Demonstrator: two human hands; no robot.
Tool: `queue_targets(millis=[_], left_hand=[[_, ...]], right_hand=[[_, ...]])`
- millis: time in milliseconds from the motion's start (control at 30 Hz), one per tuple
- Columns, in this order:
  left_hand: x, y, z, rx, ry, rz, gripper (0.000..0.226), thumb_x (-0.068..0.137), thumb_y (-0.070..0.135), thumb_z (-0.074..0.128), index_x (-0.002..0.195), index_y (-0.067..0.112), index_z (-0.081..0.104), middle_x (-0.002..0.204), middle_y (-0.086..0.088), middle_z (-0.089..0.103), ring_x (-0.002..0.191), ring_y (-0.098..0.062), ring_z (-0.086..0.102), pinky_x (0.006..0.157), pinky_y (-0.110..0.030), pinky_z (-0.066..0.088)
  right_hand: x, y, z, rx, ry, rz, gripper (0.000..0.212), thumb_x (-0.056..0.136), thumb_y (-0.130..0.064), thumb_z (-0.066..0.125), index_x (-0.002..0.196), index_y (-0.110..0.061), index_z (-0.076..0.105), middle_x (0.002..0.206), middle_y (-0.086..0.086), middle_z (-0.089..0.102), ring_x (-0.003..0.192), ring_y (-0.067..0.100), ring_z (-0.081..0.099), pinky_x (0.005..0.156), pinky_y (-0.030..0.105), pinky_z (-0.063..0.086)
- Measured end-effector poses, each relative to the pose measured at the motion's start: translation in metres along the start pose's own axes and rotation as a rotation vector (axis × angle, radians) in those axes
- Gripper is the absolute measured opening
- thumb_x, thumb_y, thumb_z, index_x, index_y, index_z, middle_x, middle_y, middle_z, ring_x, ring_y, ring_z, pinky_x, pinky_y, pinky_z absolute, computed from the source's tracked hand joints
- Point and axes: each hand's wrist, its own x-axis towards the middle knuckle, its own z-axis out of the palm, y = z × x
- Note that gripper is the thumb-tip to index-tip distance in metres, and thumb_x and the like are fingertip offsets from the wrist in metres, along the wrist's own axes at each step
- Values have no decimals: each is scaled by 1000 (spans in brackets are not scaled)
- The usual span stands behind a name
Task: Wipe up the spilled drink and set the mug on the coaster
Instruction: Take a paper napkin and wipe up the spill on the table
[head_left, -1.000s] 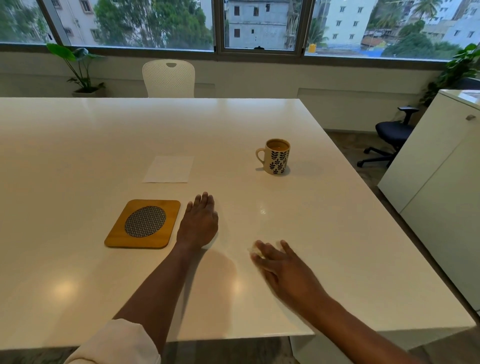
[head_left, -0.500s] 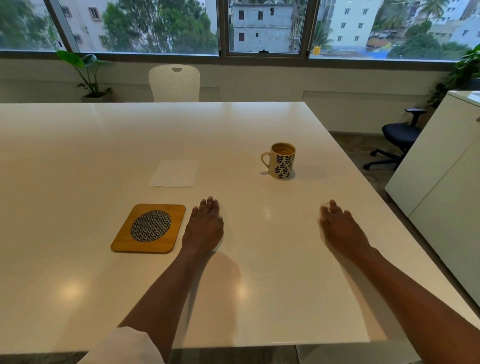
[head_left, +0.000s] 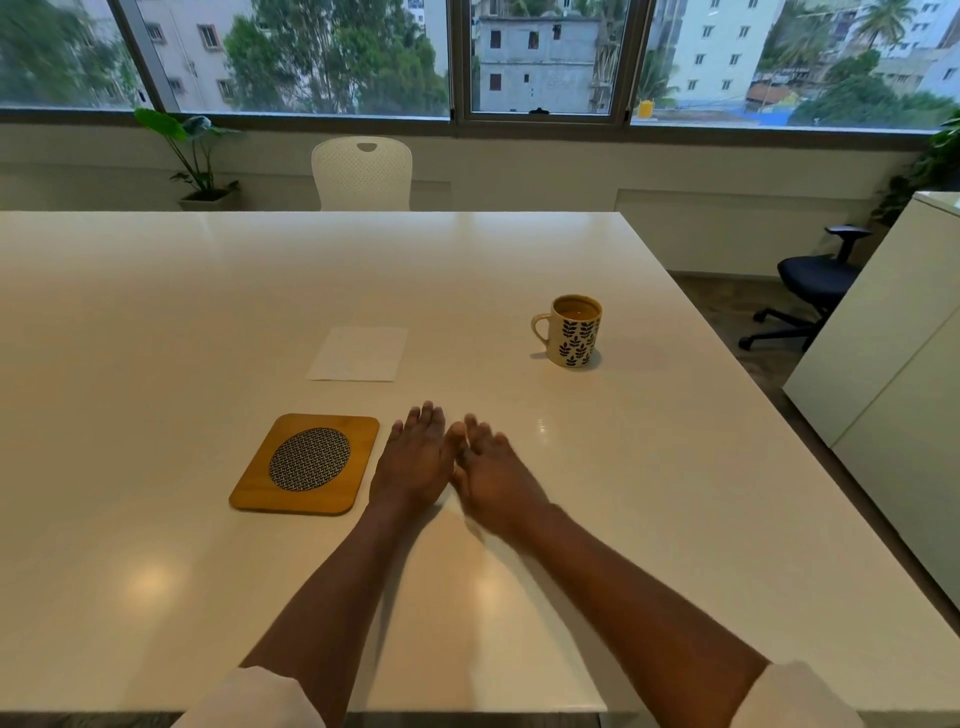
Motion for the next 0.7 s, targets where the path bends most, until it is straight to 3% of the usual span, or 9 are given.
queue_targets(millis=[167, 433, 567, 700], left_hand=[[1, -3, 0, -17, -3, -6, 99, 81, 71, -12, 155, 12, 17, 164, -7, 11, 152, -19, 4, 123, -37, 2], [1, -3, 4, 23, -11, -9, 87, 88, 64, -5, 155, 12, 13, 165, -5, 5, 152, -17, 0, 122, -35, -2], [2, -2, 5, 29, -6, -11, 88, 87, 64, -5, 156, 13, 13, 165, -4, 5, 152, -16, 0, 122, -34, -3], [1, -2, 6, 34, 10, -22, 94, 83, 69, -10, 156, 13, 13, 165, -4, 5, 152, -16, 1, 123, -34, -2]], right_hand=[[2, 10, -2, -118, 35, -41, 55, 106, -38, 21, 155, -15, 15, 164, 9, 6, 152, 21, 9, 124, 40, 5], [20, 87, -39, -230, 24, 230, 54, 103, -22, 26, 153, -5, 18, 163, 18, 10, 148, 28, 20, 120, 48, 19], [-2, 126, -47, -302, 150, 276, 48, 95, -14, 37, 143, -12, 40, 152, 10, 37, 129, 30, 46, 101, 46, 42], [-19, 142, -48, -211, 330, 311, 30, 93, -12, 44, 112, -15, 67, 130, 4, 62, 107, 27, 62, 90, 36, 51]])
